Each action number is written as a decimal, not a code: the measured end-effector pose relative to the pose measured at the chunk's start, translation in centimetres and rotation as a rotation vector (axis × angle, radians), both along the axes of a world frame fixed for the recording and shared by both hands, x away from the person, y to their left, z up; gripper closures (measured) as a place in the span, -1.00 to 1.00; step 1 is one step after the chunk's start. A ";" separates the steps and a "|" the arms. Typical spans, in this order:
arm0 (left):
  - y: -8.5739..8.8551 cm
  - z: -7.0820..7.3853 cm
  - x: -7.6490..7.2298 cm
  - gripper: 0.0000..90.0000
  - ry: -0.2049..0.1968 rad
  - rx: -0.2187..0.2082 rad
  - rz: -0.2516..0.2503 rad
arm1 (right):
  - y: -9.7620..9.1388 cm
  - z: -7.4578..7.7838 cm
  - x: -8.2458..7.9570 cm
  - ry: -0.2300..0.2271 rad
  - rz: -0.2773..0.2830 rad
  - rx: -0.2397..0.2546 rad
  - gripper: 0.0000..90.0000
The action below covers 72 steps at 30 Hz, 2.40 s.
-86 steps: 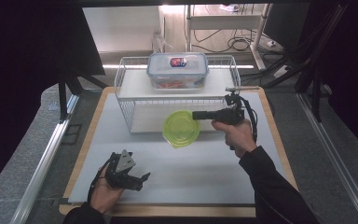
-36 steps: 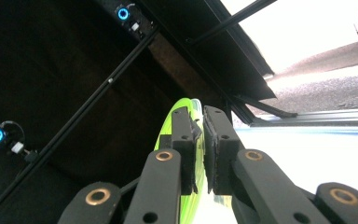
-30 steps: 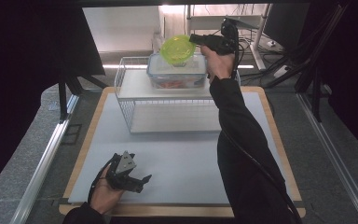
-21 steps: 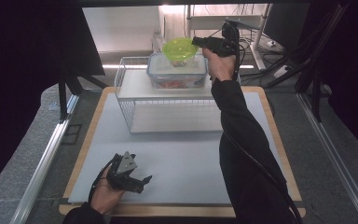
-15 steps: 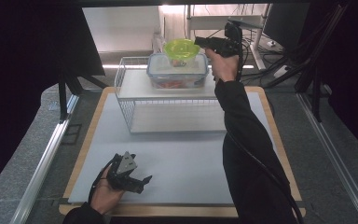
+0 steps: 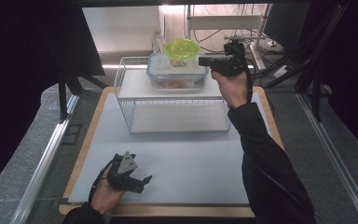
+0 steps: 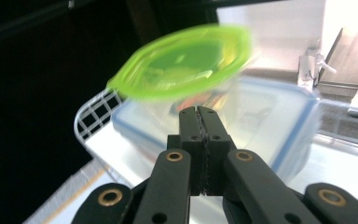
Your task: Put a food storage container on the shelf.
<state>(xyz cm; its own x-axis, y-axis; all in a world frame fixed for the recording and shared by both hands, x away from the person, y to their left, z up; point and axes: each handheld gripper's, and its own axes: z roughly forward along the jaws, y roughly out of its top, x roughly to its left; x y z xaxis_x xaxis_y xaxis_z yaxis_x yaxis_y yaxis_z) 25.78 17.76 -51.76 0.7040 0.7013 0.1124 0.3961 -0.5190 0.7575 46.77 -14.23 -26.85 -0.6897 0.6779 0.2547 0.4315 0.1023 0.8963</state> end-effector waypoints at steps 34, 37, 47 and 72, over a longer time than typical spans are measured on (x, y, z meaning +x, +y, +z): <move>0.0 -0.1 0.0 -0.91 0.006 0.001 -0.008 | 2.3 -1.3 2.1 -0.021 0.008 -0.148 0.99; -0.1 -0.2 0.0 -0.91 0.008 0.004 -0.009 | 2.0 -1.4 2.7 -0.025 -0.010 -0.152 0.99; -0.1 -0.2 0.0 -0.91 0.008 0.004 -0.008 | 2.9 -1.5 2.7 -0.027 0.015 -0.156 0.99; -0.1 -0.3 0.0 -0.91 0.014 0.007 -0.010 | 2.7 -1.7 4.2 -0.025 -0.049 -0.151 0.95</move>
<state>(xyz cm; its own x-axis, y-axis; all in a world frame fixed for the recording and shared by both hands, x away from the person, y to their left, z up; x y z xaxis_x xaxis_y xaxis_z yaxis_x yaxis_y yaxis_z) 25.78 17.68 -52.02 0.7128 0.6931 0.1073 0.4012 -0.5284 0.7482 50.92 -11.51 -28.52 -0.6598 0.7400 0.1309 0.4174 0.2160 0.8827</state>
